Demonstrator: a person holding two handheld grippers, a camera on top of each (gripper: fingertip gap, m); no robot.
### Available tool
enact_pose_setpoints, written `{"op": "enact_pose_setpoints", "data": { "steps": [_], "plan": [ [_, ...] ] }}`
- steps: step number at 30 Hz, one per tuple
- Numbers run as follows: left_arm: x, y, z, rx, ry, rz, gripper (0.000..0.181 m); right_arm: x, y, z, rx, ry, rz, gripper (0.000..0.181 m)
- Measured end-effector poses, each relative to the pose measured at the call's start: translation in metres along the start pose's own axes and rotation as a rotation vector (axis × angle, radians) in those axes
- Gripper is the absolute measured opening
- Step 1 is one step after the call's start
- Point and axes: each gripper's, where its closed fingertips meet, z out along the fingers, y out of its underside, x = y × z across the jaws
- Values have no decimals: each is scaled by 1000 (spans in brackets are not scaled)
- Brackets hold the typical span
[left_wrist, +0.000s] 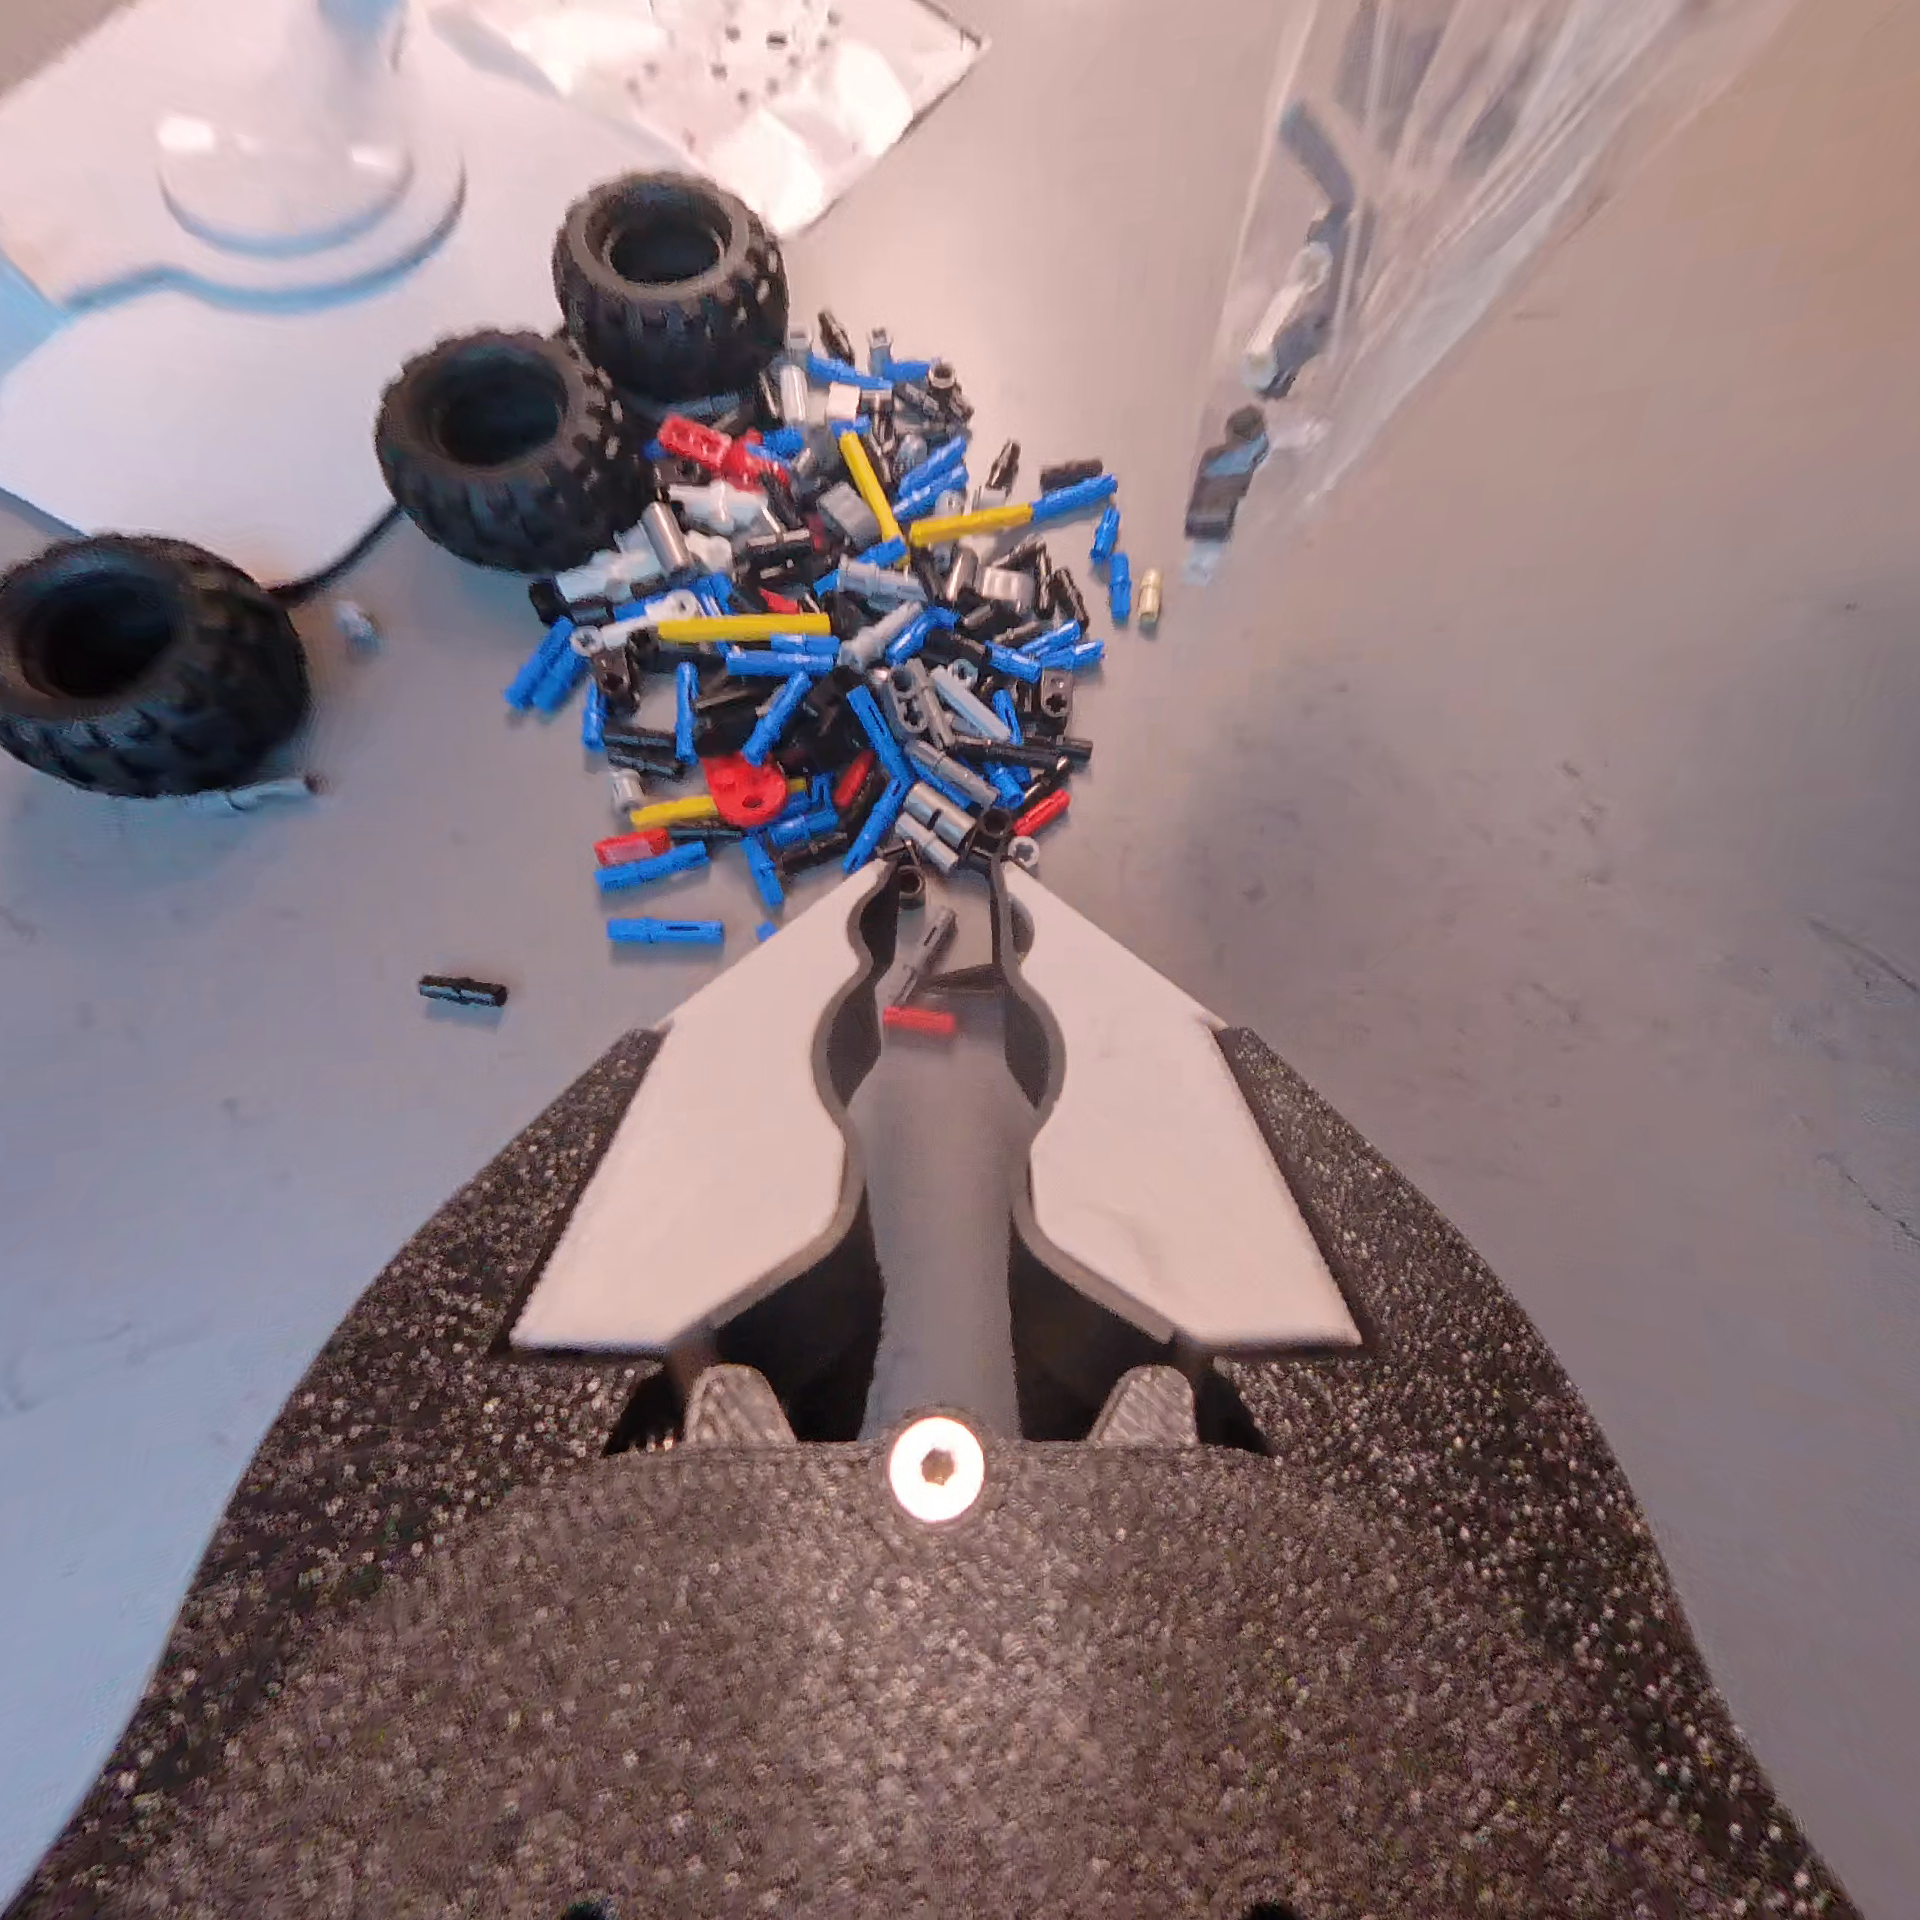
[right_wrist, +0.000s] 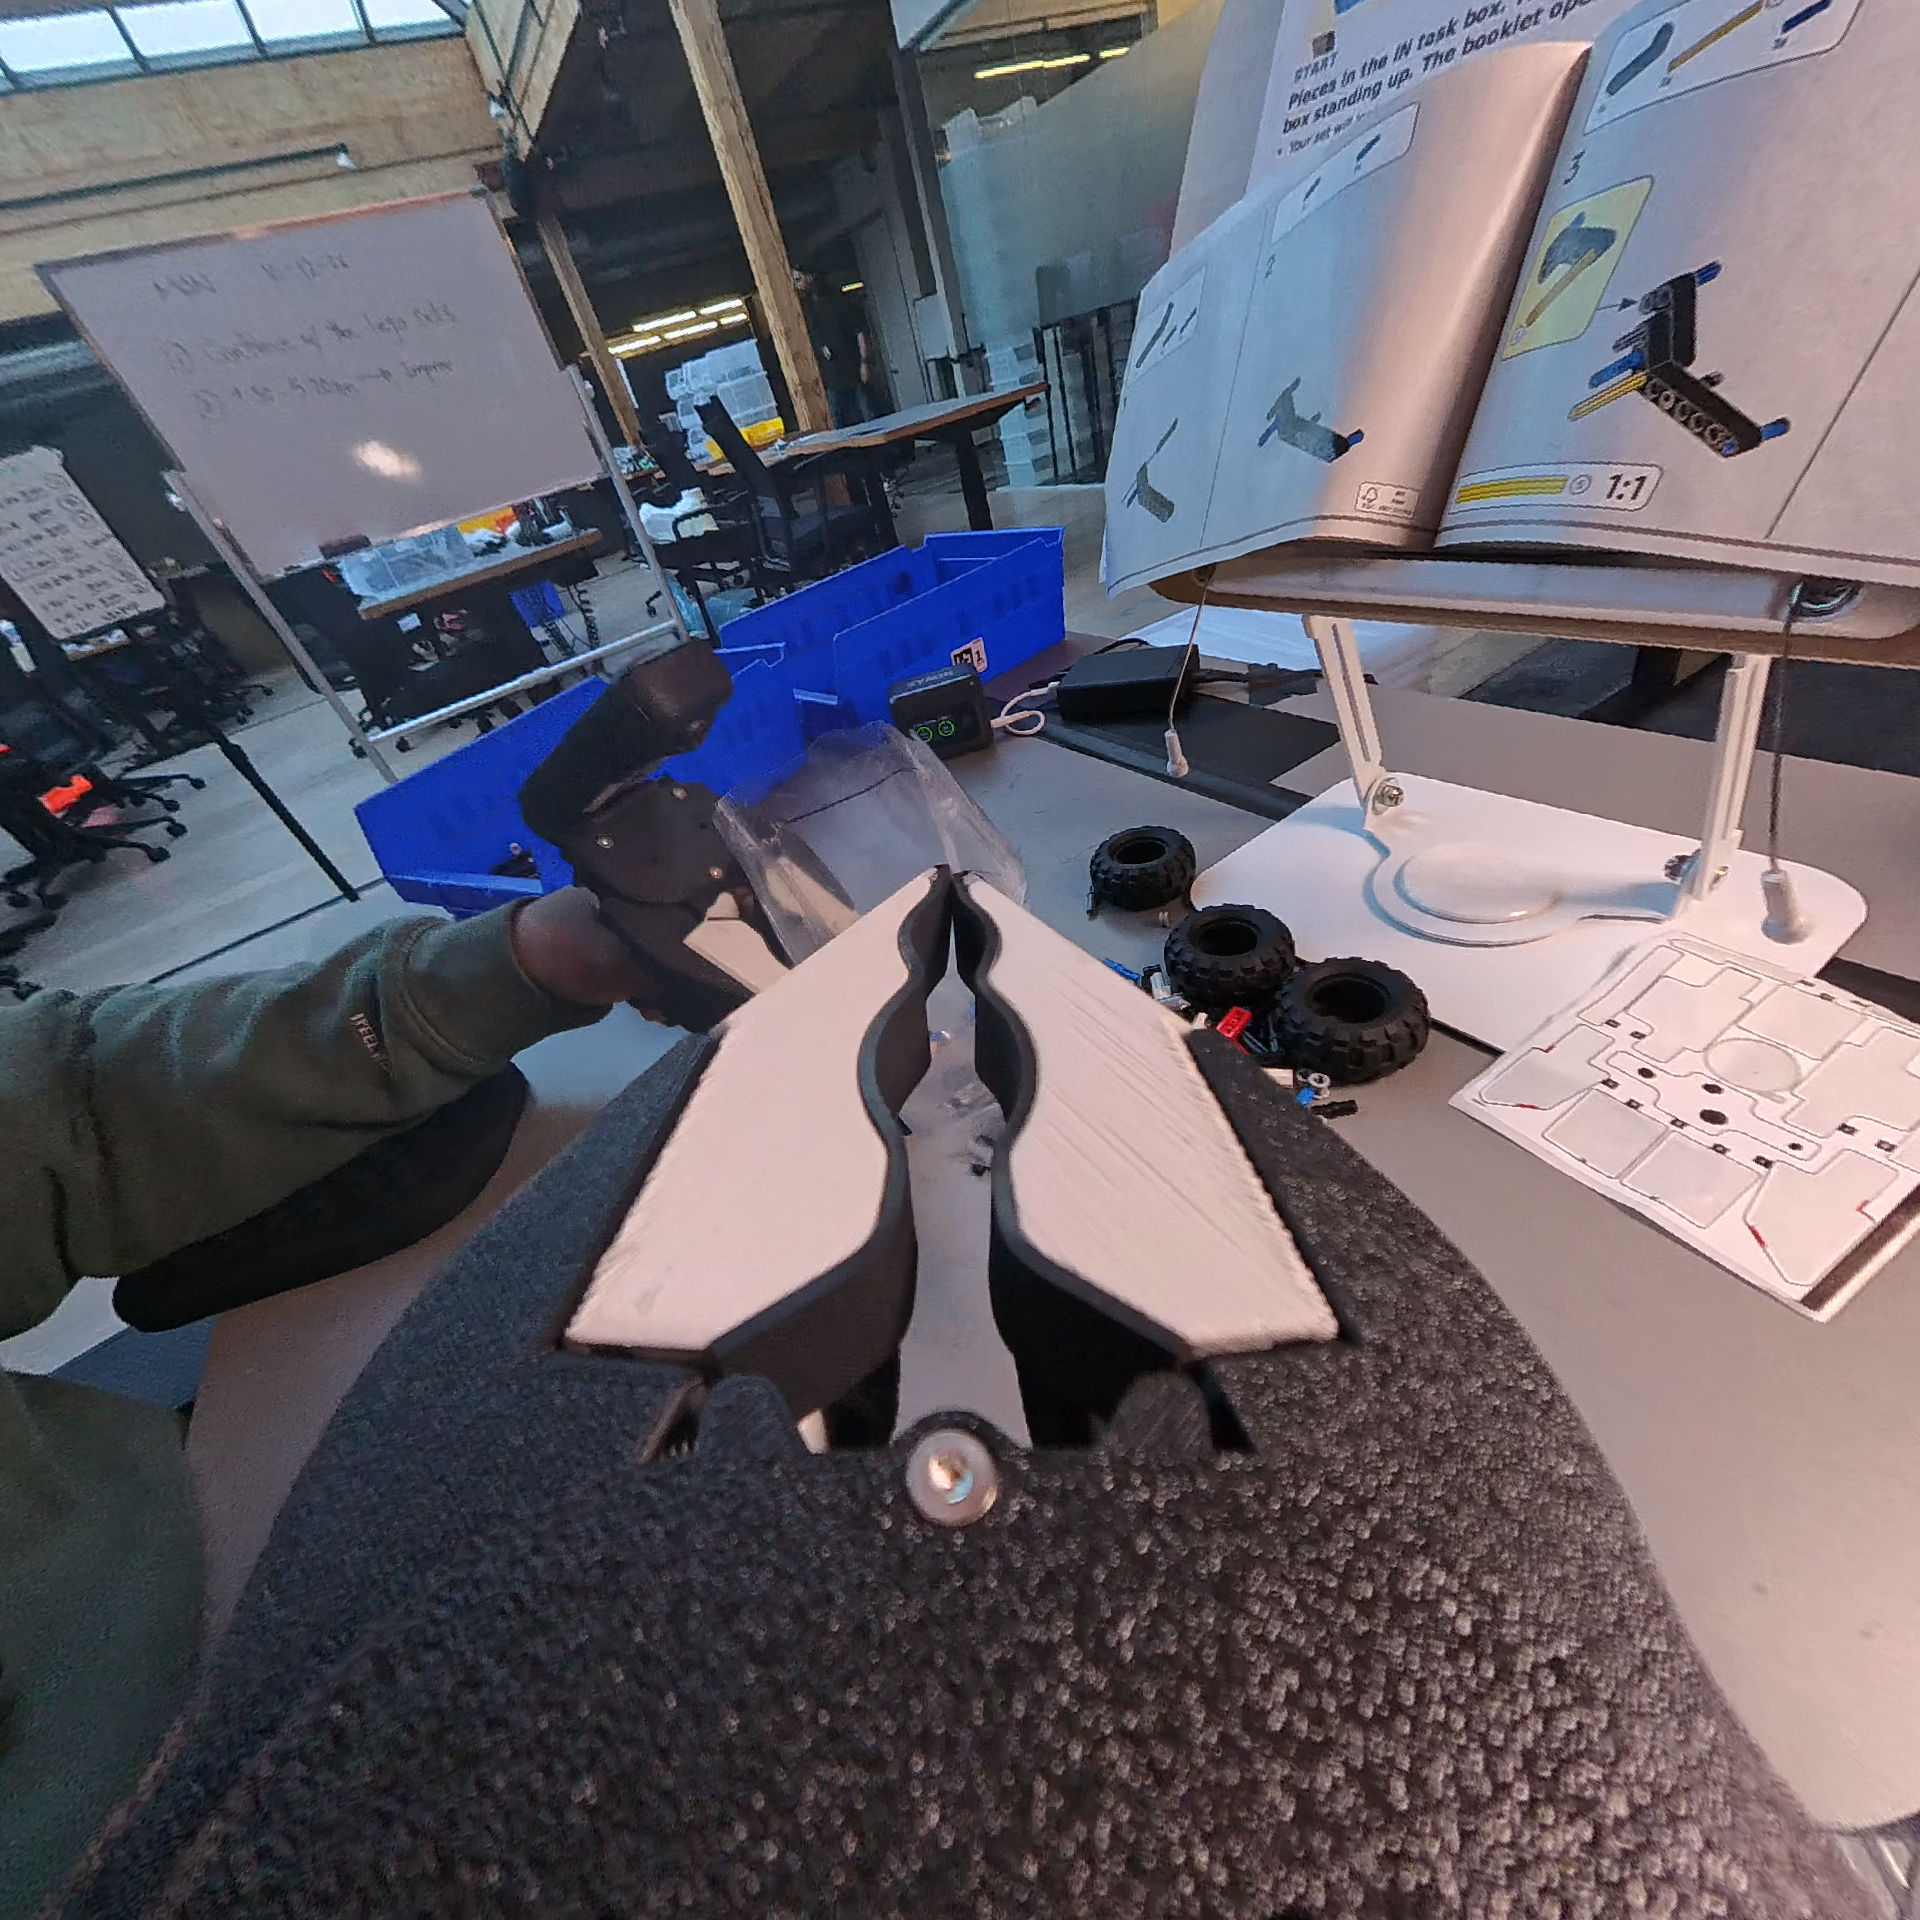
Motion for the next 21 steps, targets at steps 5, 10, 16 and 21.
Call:
{"op": "enact_pose_setpoints", "data": {
  "steps": [5, 10, 16, 21],
  "plan": [
    [-8, 12, 16, -73, -42, -22, 15, 3, 0, -5, 5, 6, -4, 0],
    [-13, 12, 23, -80, -67, -18, 7, 2, 4, -3, -8, -4, -5, 0],
    [15, -73, -33, 308, 44, 8, 7, 4, 16, 2, -59, 14, -11, 0],
    [62, -132, -75, 442, 124, 108, 7, -5, 28, 13, -104, -5, -22, 0]
  ]
}}
